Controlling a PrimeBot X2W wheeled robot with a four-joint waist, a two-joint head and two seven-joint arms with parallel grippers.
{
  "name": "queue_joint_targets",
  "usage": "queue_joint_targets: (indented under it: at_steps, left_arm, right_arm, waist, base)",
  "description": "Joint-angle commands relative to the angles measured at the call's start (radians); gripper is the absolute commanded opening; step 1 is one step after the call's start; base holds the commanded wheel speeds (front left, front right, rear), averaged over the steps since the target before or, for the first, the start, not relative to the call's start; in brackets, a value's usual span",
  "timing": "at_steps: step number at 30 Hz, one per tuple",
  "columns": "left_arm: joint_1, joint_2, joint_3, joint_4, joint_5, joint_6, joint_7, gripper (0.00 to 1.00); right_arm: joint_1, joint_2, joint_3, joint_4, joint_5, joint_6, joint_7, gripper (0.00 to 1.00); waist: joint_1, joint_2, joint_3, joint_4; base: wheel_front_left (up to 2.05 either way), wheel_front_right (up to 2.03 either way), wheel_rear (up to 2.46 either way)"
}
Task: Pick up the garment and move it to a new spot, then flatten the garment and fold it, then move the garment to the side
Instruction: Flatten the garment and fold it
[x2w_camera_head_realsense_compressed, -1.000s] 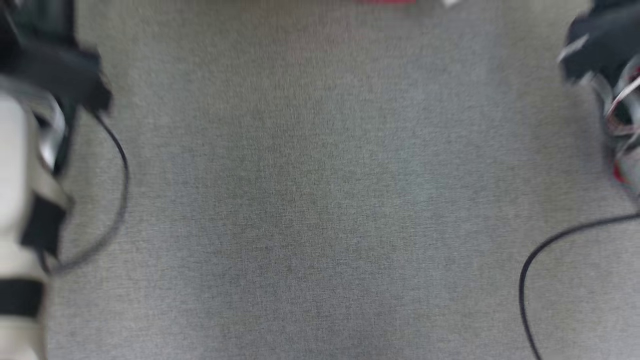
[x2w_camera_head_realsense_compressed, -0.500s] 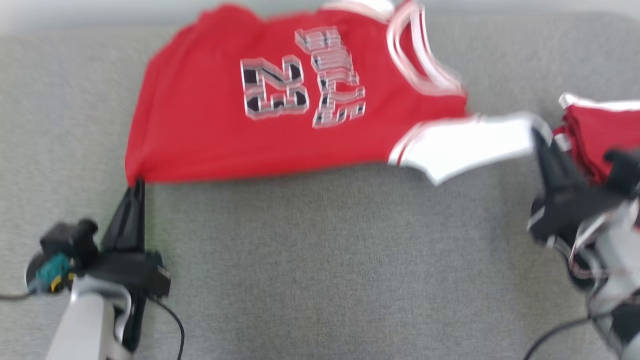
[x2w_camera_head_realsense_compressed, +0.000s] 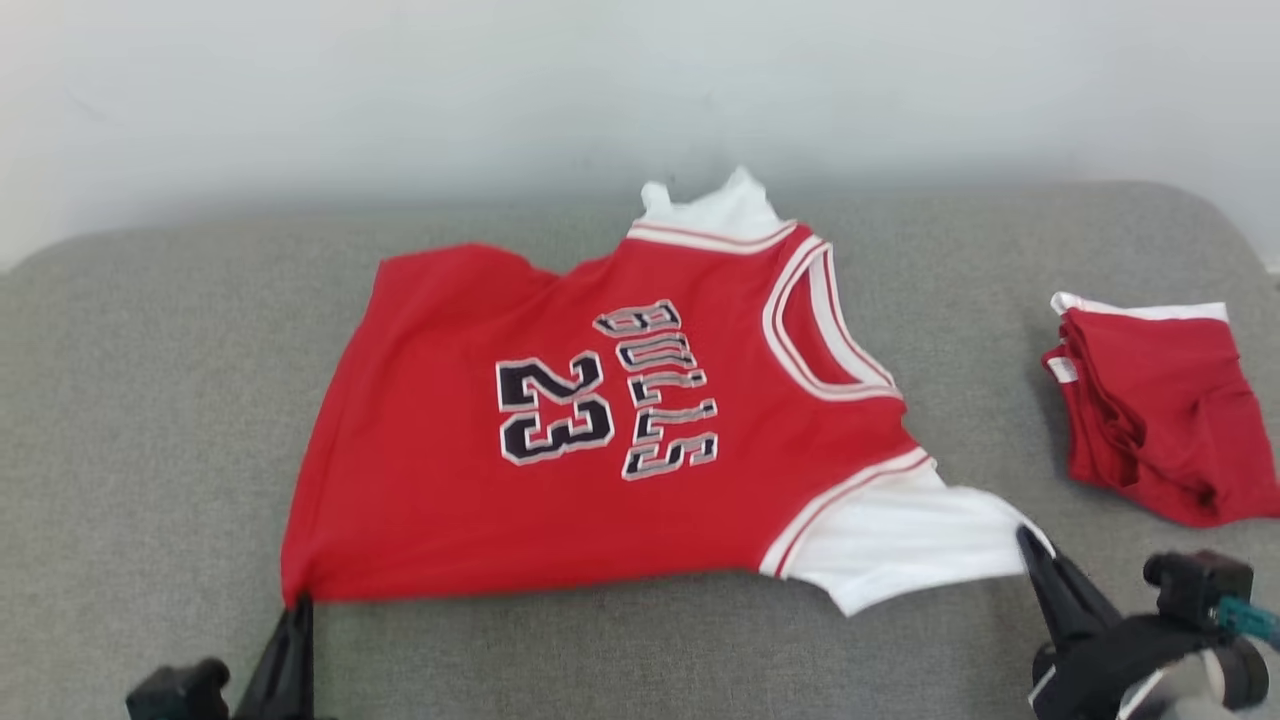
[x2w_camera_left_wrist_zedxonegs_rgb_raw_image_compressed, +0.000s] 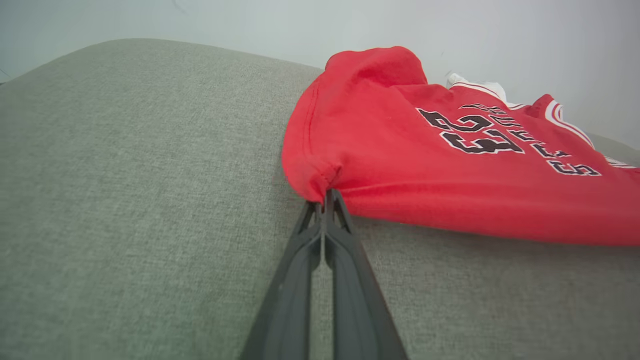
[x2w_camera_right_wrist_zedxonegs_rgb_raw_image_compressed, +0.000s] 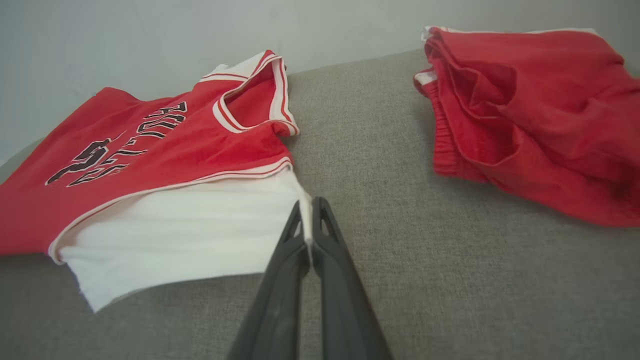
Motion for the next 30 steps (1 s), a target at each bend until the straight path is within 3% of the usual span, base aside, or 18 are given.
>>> queue_joint_targets:
  at_steps: [1, 14, 19, 30]
  left_arm:
    - [0.025, 0.009, 0.014, 0.005, 0.001, 0.005, -0.004, 0.00]
    - [0.196, -0.008, 0.002, 0.063, -0.003, 0.008, -0.004, 0.00]
    - [0.247, -0.008, -0.025, 0.071, -0.047, 0.036, -0.004, 0.00]
    - [0.240, -0.008, -0.055, 0.000, -0.064, 0.054, -0.004, 0.00]
  right_arm:
    - [0.016, -0.014, -0.007, 0.006, 0.012, -0.002, -0.001, 0.00]
    - [0.162, -0.023, 0.072, 0.032, 0.084, -0.002, -0.001, 0.00]
    - [0.181, -0.030, 0.110, 0.047, 0.118, -0.002, -0.001, 0.00]
    - [0.153, -0.033, 0.103, 0.022, 0.121, -0.002, -0.001, 0.00]
  waist:
    - [0.0003, 0.0003, -0.042, -0.009]
    - [0.0003, 0.0003, -0.091, -0.005]
    - [0.0003, 0.0003, -0.099, 0.001]
    - [0.0003, 0.0003, -0.090, 0.021]
  base:
    - [0.00, 0.00, 0.00]
    - [0.00, 0.00, 0.00]
    - [0.00, 0.00, 0.00]
    - [0.00, 0.00, 0.00]
